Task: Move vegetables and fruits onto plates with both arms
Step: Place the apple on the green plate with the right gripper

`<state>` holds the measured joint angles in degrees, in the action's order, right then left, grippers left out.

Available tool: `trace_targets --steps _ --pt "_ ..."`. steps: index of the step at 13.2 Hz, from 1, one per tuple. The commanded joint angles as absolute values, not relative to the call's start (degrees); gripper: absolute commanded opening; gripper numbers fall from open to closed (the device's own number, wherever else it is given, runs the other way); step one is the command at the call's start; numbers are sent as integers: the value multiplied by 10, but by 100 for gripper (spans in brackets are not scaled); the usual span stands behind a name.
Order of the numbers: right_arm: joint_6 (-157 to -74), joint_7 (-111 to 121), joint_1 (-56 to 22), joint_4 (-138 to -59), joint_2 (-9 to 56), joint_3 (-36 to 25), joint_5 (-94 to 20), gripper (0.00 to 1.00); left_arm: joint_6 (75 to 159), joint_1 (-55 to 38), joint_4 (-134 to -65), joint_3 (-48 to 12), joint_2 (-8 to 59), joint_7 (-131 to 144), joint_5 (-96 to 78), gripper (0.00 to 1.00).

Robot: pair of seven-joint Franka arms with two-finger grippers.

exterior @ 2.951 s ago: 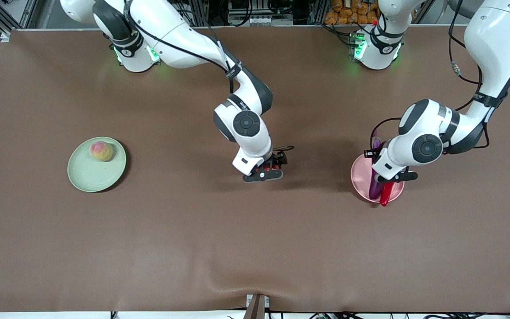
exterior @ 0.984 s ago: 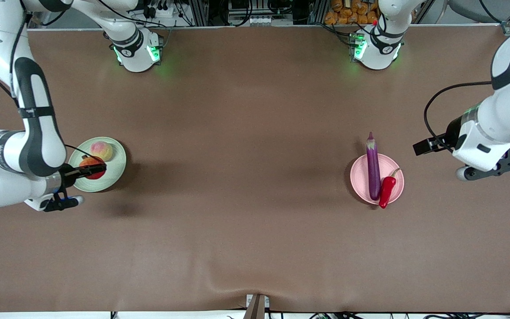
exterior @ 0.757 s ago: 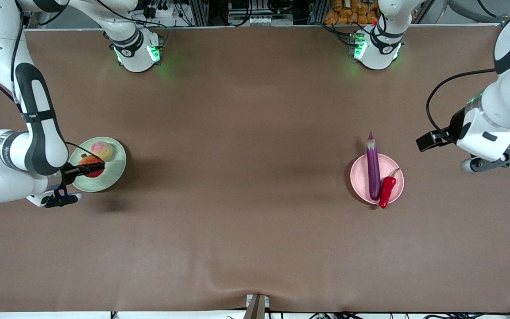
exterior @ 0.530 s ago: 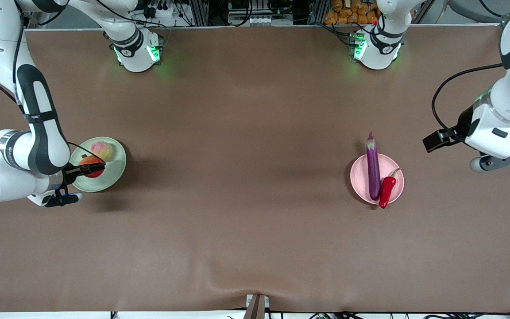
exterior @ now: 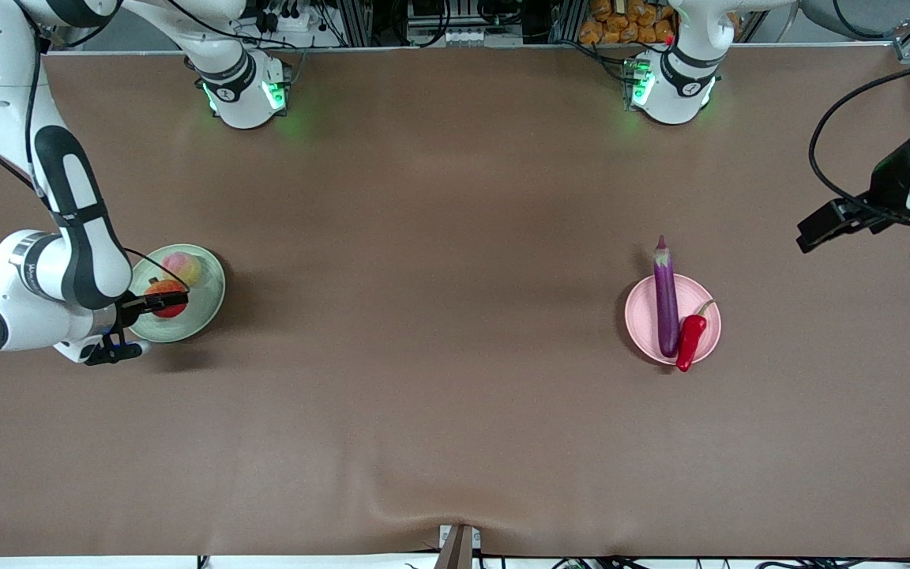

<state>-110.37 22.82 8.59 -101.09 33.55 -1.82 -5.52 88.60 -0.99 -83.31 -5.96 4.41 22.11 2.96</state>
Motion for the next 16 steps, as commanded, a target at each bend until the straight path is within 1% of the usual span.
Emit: trace_targets --steps 1,2,6,8,10,12,16 --pt "-1107 240 99 -1011 327 -6 -51 100 917 -21 -937 -42 -37 206 18 100" --pt "-1098 241 103 -999 326 -5 -52 100 917 -18 -940 -44 -40 205 18 100" --pt "-1002 240 103 -930 326 -2 -57 100 918 -21 -933 -46 -30 201 21 100" --pt "-971 240 106 -905 323 -3 -89 100 918 -22 -933 -51 -30 200 19 100" --pt "-935 240 105 -859 323 -3 -91 100 914 -21 -930 -58 -34 171 19 100" --pt "-908 240 103 -812 323 -4 -91 100 909 -15 -928 -57 -37 121 17 100" --pt "-857 244 93 -742 323 -4 -79 100 888 -15 -927 -57 -38 109 14 100"
